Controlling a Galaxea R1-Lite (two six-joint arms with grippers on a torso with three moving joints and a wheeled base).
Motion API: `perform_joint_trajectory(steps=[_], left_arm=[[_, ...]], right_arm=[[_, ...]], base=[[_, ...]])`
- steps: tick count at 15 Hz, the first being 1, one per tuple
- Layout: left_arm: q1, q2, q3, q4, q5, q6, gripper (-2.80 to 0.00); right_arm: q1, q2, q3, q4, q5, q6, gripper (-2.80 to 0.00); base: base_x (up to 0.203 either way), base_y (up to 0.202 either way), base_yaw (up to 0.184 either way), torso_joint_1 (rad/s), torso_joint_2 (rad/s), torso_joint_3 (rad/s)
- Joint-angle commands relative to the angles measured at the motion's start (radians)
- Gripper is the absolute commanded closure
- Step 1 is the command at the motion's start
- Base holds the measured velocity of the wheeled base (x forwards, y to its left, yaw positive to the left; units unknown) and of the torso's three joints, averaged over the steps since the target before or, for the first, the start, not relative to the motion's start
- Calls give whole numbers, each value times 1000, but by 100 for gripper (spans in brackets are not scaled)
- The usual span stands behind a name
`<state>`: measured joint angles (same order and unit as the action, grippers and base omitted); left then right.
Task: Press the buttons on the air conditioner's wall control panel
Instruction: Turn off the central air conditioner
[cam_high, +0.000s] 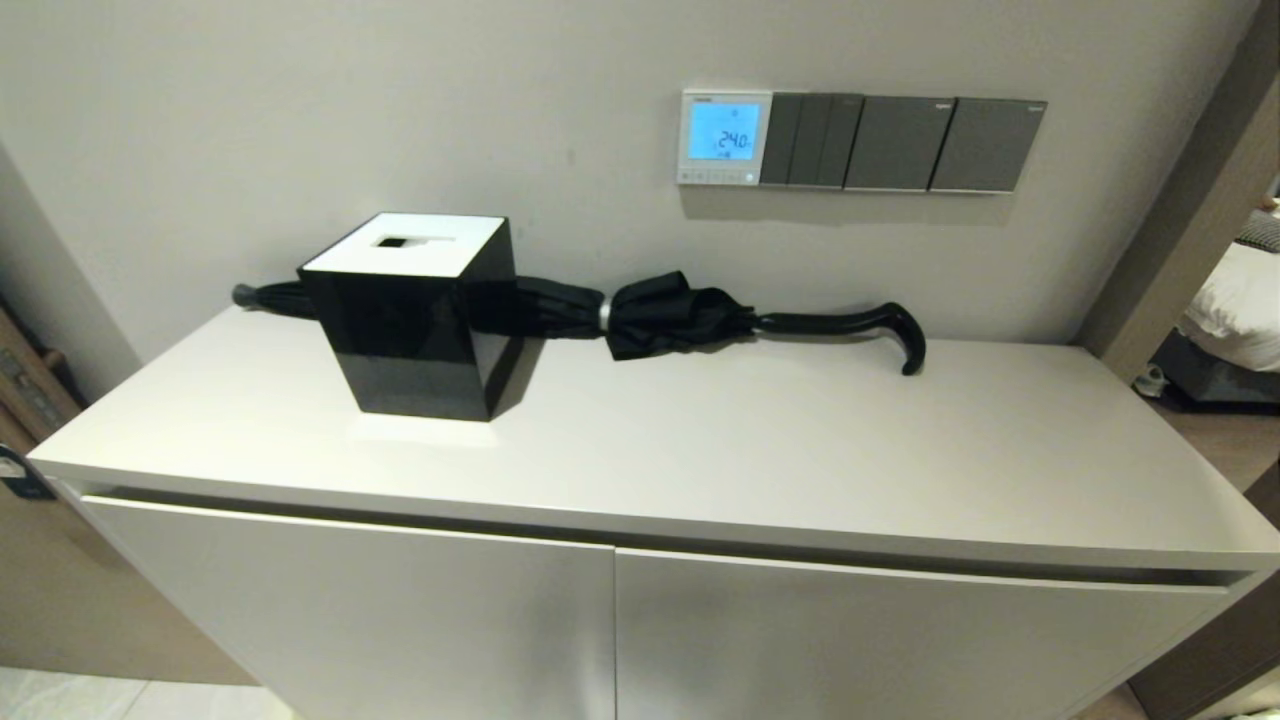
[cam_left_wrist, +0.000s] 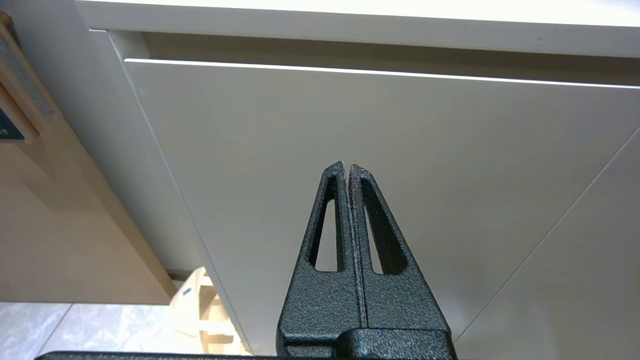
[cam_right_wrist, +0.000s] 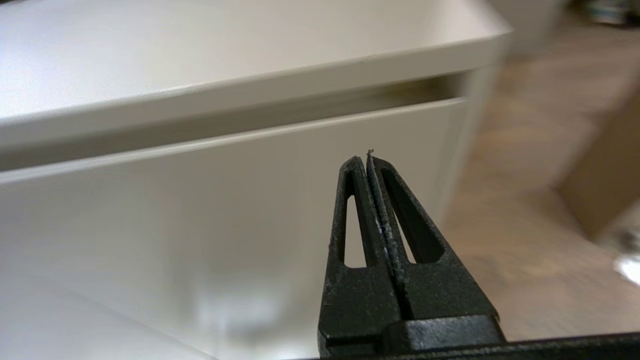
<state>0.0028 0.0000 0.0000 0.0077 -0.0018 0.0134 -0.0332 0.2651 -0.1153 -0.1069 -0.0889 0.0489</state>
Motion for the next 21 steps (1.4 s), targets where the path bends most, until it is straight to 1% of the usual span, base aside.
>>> perform_joint_trajectory(steps=[1,3,5,7,13,16,21], left_arm=[[0,0,0,0,0,0,0],[0,0,0,0,0,0,0],[0,0,0,1,0,0,0],[0,1,0,1,0,0,0],[0,0,0,0,0,0,0],[0,0,0,1,0,0,0],[0,0,0,0,0,0,0]], right_arm=[[6,-24,108,-103,37,0,0],[27,-139,115,-76,65,-10,0],[35,-256,116,22,87,-56,0],[41,-267,117,113,102,-77,0],[42,-262,115,113,104,-83,0],[42,-262,115,113,104,-68,0],[41,-265,115,111,101,-64,0]], base=[[0,0,0,0,0,0],[0,0,0,0,0,0],[0,0,0,0,0,0],[0,0,0,0,0,0],[0,0,0,0,0,0],[0,0,0,0,0,0],[0,0,0,0,0,0]])
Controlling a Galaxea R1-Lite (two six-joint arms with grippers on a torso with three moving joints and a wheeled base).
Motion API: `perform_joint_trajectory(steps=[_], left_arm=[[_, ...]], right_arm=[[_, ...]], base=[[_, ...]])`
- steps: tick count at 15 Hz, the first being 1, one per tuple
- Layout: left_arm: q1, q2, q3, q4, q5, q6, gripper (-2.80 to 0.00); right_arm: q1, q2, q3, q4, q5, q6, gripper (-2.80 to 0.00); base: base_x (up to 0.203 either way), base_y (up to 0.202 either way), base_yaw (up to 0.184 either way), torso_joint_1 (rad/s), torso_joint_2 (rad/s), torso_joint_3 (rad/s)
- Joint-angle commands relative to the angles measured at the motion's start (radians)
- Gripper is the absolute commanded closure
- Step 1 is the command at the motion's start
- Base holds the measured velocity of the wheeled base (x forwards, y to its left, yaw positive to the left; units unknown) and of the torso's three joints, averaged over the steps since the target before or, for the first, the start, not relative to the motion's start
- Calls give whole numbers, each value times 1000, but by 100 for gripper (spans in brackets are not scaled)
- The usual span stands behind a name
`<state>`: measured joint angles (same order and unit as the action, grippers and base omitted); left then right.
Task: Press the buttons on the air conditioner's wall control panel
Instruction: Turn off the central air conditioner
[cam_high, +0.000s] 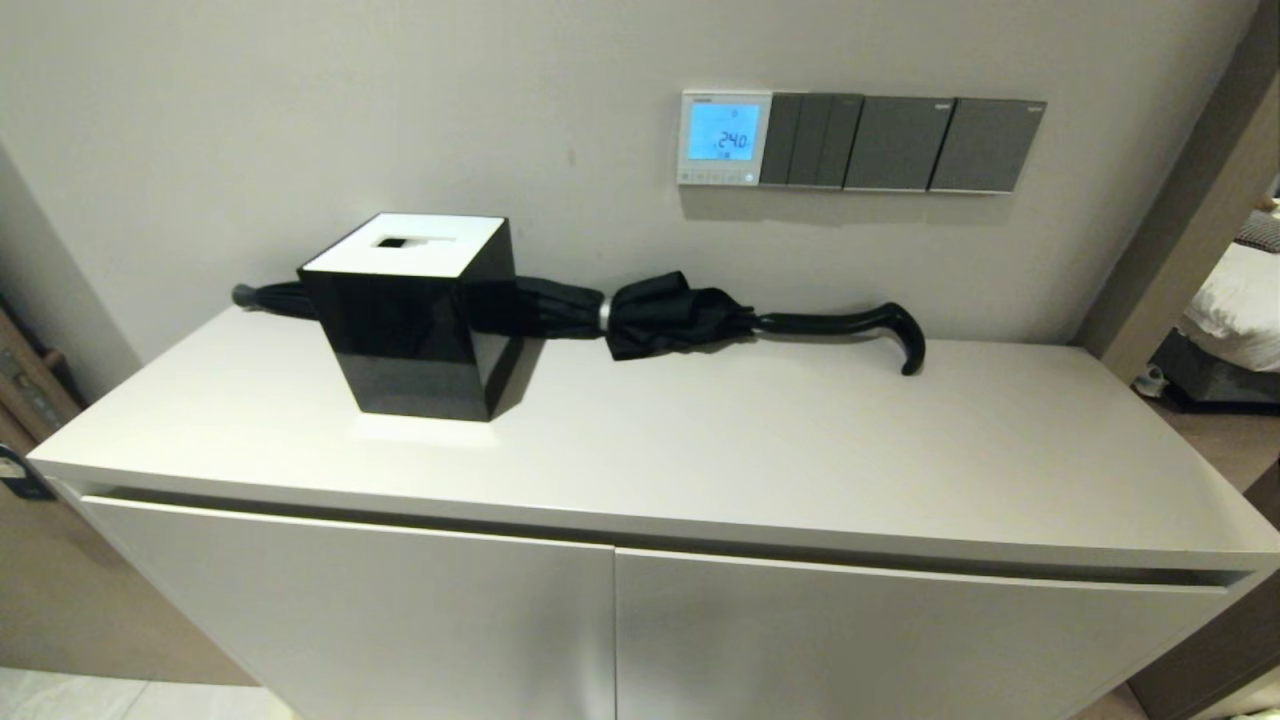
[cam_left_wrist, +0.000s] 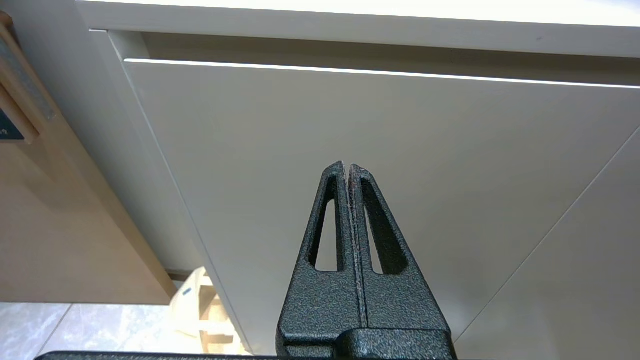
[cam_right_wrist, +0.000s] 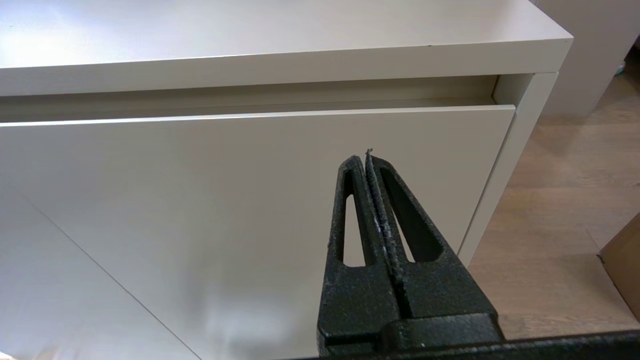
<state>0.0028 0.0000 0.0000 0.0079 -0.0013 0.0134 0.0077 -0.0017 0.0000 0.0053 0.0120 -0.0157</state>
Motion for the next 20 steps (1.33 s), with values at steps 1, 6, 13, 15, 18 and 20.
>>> perform_joint_trajectory(steps=[1,6,13,15,18,20], left_arm=[[0,0,0,0,0,0,0],[0,0,0,1,0,0,0],[0,0,0,0,0,0,0],[0,1,0,0,0,0,0],[0,0,0,0,0,0,0],[0,0,0,0,0,0,0]], right_arm=[[0,0,0,-1,0,4,0],[0,2,0,-1,0,10,0],[0,2,0,-1,0,11,0],[0,3,0,-1,0,10,0],[0,2,0,-1,1,11,0],[0,0,0,-1,2,10,0]], base=[[0,0,0,0,0,0],[0,0,0,0,0,0],[0,0,0,0,0,0],[0,0,0,0,0,0],[0,0,0,0,0,0],[0,0,0,0,0,0]])
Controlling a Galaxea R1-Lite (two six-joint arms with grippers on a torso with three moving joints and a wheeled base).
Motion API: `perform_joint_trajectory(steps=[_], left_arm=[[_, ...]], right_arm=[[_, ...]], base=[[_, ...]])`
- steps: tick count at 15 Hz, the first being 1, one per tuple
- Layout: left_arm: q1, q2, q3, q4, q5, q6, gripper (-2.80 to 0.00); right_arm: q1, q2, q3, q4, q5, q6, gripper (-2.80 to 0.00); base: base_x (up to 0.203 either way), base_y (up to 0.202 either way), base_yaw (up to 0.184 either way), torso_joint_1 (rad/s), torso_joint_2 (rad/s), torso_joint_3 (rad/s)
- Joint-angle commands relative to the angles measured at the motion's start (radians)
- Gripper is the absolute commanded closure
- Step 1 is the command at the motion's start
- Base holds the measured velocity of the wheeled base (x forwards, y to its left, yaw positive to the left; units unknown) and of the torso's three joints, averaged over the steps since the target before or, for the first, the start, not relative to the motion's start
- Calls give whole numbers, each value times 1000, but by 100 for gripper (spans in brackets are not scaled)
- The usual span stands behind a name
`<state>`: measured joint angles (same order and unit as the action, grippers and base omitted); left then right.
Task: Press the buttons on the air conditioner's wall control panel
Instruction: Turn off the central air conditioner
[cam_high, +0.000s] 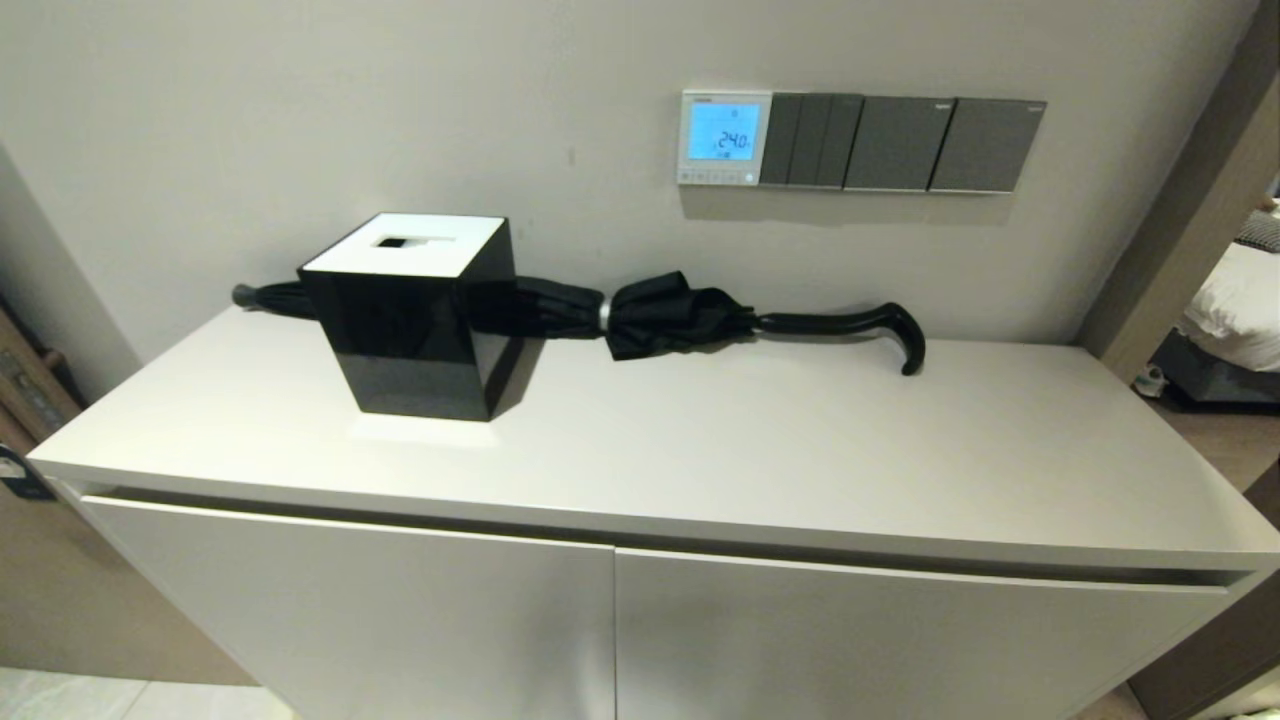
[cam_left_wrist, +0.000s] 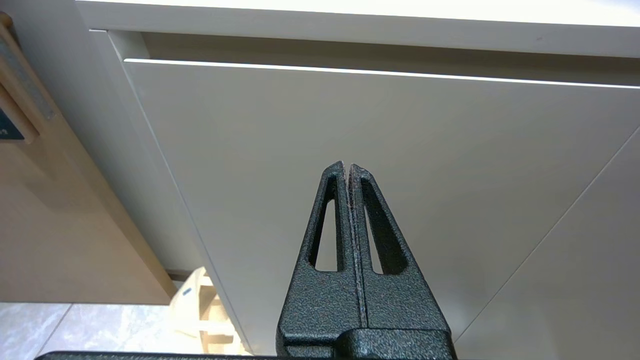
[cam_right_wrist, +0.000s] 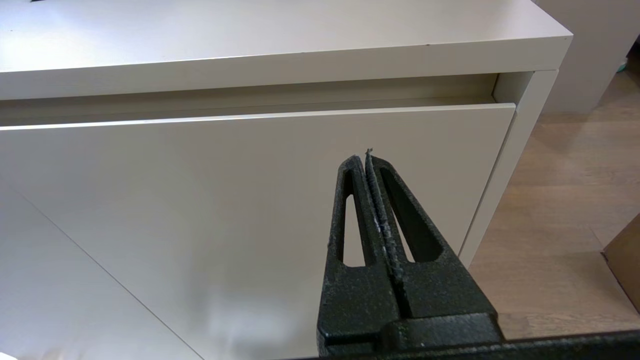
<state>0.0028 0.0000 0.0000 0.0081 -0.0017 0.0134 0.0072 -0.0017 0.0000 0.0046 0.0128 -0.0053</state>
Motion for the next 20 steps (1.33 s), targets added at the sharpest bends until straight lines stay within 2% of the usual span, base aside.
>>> perform_joint_trajectory(steps=[1,6,10,13,17,20], left_arm=[[0,0,0,1,0,0,0],[0,0,0,0,0,0,0],[0,0,0,0,0,0,0],[0,1,0,0,0,0,0],[0,0,0,0,0,0,0],[0,0,0,0,0,0,0]], right_arm=[[0,2,0,-8,0,-2,0],[-1,22,-133,6,10,-7,0],[1,205,-331,26,16,-7,0],[2,435,-497,-9,17,-4,0],[7,818,-682,-181,13,0,0],[66,1089,-879,-245,7,57,0]], base=[[0,0,0,0,0,0],[0,0,0,0,0,0],[0,0,0,0,0,0],[0,0,0,0,0,0],[0,0,0,0,0,0],[0,0,0,0,0,0]])
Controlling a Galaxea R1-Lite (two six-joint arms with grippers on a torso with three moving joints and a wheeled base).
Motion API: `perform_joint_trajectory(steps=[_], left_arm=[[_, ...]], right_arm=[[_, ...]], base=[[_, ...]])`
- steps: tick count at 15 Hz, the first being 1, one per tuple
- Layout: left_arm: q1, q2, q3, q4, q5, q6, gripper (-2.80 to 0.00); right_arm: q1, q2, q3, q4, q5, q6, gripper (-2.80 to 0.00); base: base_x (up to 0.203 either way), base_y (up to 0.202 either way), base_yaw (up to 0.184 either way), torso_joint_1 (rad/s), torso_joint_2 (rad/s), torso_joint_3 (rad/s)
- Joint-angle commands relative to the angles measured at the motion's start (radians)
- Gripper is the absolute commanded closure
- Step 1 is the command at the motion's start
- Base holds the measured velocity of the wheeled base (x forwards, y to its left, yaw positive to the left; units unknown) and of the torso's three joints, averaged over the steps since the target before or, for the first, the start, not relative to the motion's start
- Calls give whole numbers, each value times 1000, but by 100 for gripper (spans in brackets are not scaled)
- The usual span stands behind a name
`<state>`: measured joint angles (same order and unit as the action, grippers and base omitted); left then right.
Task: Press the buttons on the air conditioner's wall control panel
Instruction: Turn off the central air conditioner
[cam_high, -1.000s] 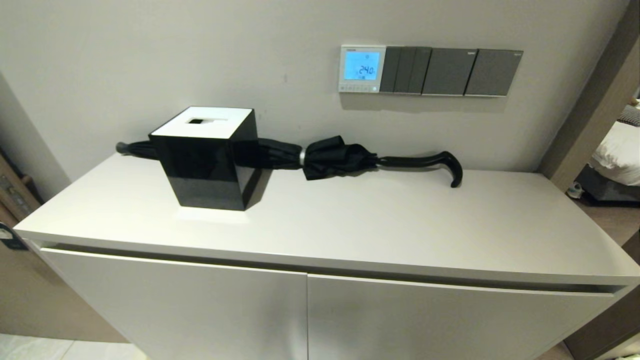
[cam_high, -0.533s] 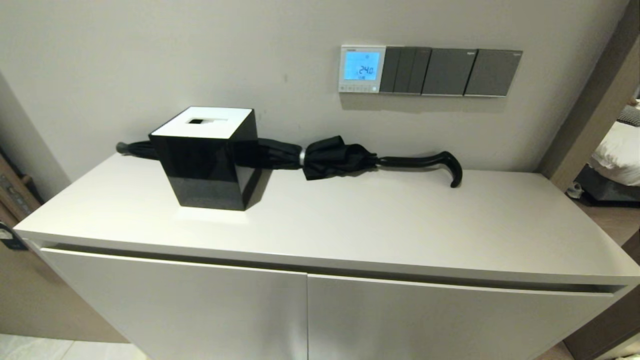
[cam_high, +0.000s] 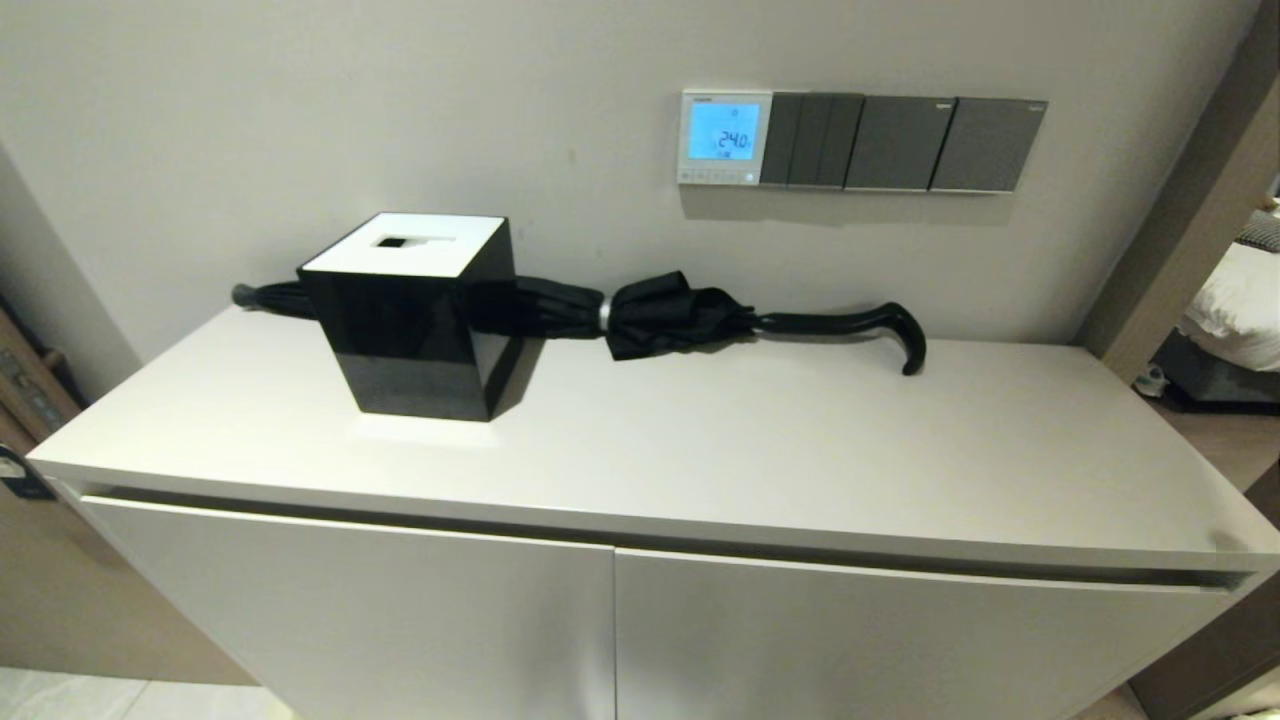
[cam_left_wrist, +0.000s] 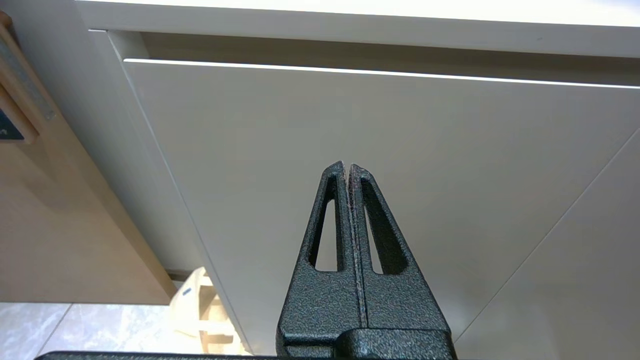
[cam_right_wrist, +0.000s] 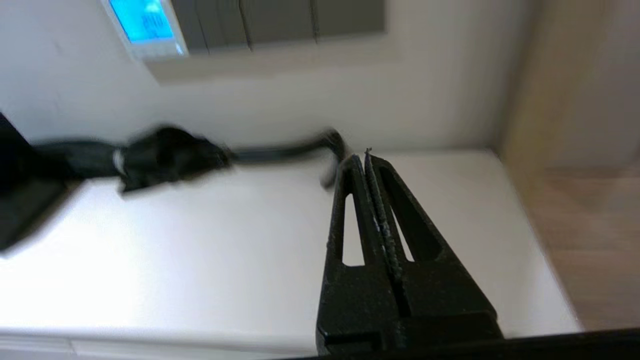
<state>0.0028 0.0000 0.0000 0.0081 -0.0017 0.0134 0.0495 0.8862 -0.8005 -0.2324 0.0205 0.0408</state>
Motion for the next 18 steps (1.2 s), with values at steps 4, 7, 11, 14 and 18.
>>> perform_joint_trajectory(steps=[4,7,11,14,18], left_arm=[[0,0,0,0,0,0,0],[0,0,0,0,0,0,0],[0,0,0,0,0,0,0],[0,1,0,1,0,0,0],[0,0,0,0,0,0,0]], right_arm=[[143,443,-315,-38,-48,50,0],[188,545,-385,-121,-88,48,0],[215,642,-400,-234,-139,45,0],[290,701,-393,-345,-217,6,0],[399,768,-349,-575,-335,-116,0]], base=[[0,0,0,0,0,0],[0,0,0,0,0,0],[0,0,0,0,0,0],[0,0,0,0,0,0],[0,0,0,0,0,0]])
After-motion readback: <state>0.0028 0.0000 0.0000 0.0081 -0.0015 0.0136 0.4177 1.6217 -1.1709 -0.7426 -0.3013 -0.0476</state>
